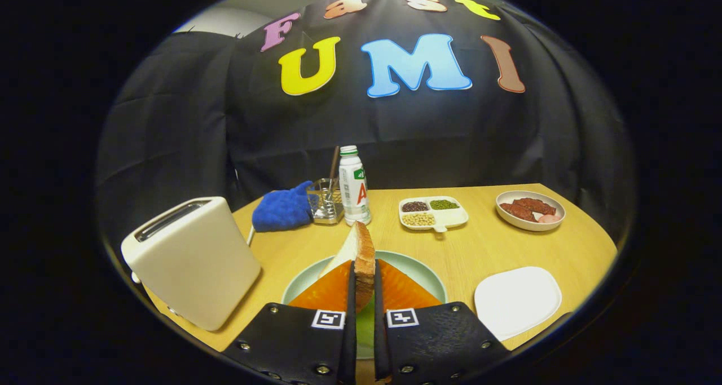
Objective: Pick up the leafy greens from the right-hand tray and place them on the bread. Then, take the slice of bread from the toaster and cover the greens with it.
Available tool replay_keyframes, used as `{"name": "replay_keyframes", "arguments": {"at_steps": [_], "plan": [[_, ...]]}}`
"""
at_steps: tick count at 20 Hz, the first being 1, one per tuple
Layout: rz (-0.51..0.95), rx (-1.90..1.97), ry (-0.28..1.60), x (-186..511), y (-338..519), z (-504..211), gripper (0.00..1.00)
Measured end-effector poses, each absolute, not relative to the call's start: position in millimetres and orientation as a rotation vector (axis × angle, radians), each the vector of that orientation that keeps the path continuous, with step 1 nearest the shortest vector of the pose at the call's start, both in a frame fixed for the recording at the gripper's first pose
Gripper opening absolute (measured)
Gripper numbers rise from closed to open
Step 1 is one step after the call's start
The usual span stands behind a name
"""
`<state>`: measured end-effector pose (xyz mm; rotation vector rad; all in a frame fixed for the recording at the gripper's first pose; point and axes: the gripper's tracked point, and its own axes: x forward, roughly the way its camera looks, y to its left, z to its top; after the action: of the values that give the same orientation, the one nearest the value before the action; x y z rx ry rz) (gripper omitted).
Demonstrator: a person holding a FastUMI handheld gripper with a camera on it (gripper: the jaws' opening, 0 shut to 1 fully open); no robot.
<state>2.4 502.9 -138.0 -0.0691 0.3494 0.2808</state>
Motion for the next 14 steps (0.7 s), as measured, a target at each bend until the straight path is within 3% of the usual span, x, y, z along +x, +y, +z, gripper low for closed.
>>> {"name": "replay_keyframes", "arguments": {"at_steps": [7, 10, 12, 14], "plan": [[0.273, -0.141, 0.393, -5, 490, -153, 0.15], [0.264, -0.174, 0.384, -7, 484, -151, 0.2], [0.26, -0.185, 0.378, -6, 482, -151, 0.3], [0.258, -0.186, 0.385, -6, 480, -153, 0.32]]}}
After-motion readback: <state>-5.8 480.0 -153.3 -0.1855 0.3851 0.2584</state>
